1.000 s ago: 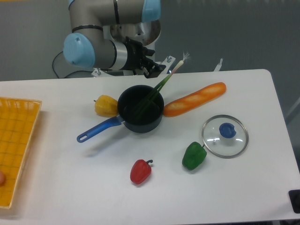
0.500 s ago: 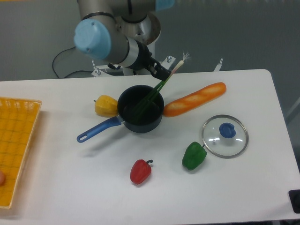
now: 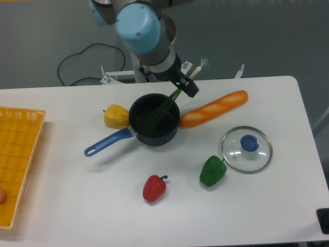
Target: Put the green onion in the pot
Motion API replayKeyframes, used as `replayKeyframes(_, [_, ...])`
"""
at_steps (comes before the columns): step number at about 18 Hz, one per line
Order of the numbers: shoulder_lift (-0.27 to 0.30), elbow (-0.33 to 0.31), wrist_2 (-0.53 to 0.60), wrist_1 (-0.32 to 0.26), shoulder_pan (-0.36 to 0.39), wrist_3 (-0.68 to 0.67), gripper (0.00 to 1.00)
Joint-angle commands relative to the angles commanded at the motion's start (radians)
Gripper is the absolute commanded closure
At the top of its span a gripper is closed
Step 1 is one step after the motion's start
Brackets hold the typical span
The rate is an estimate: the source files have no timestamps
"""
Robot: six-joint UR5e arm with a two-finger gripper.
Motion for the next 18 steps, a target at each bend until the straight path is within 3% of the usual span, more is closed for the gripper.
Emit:
replayKeyframes(3, [0.0, 0.012, -0.111, -0.003, 0.049, 0.063, 0.0])
replayKeyframes(7, [-0.014, 0.014, -0.14, 0.002, 0.095, 0.088, 0.0])
replayKeyframes(11, [-0.012, 0.015, -0.203, 0.04, 0.193, 0.245, 0.0])
replayKeyframes(18, [-0.012, 0.014, -0.197, 0.057, 0.256, 0.468, 0.0])
